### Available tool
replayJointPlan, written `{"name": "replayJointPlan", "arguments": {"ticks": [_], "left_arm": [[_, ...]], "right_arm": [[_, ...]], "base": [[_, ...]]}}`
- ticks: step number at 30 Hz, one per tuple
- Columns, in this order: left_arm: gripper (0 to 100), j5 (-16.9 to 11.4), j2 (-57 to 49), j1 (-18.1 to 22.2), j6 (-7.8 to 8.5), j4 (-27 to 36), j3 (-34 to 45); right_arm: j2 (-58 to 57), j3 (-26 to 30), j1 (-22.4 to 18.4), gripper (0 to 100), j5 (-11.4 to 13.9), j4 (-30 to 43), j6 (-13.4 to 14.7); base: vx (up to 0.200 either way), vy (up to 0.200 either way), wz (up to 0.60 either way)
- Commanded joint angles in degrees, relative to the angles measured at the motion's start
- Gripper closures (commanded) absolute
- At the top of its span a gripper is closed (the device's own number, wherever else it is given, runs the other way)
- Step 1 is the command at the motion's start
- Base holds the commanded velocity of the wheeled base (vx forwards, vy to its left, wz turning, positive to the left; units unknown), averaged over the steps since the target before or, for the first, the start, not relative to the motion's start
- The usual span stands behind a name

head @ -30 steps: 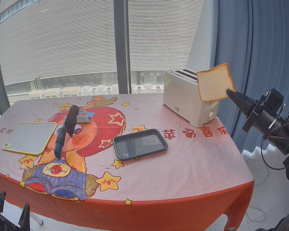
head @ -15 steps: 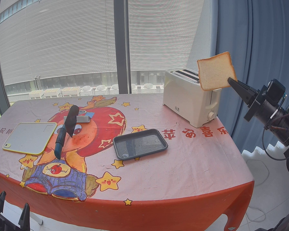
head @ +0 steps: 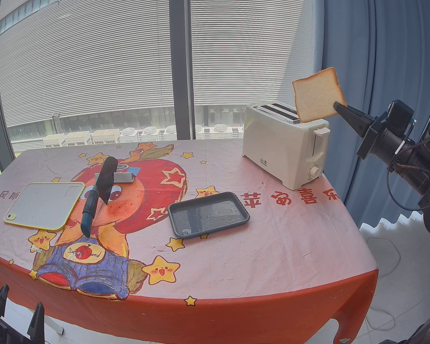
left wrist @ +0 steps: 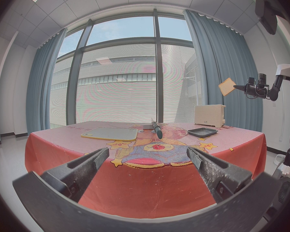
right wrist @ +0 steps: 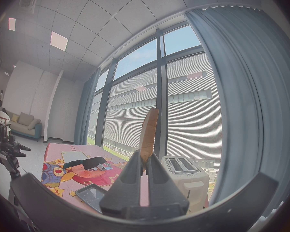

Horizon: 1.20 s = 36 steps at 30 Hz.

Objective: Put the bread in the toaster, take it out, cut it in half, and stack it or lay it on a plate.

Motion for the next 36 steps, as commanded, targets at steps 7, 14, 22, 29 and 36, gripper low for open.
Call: {"name": "replayJointPlan", "arguments": {"ticks": [7,14,22,29,36], "left_arm": [[0,0.0,-0.7,0.0,-0.11,0.0,1.0],[0,0.0,-0.7,0.0,-0.11,0.0,1.0],[0,0.0,-0.7,0.0,-0.02,0.0,1.0],[0,0.0,-0.8,0.0,-0.02,0.0,1.0],[0,0.0,-0.8,0.0,-0.02,0.0,1.0]], "right_arm": [[5.1,-10.5,-2.3,100,1.0,7.9,-4.1],[7.5,-15.5,-3.7,100,1.8,11.6,-6.5],[12.0,-22.9,-4.8,100,1.8,15.1,-6.6],[17.0,-28.7,-5.2,100,1.9,15.3,-6.7],[21.4,-34.3,-5.2,100,2.0,18.5,-7.9]], "base": [[0.000,0.000,0.00],[0.000,0.000,0.00],[0.000,0.000,0.00],[0.000,0.000,0.00],[0.000,0.000,0.00]]}}
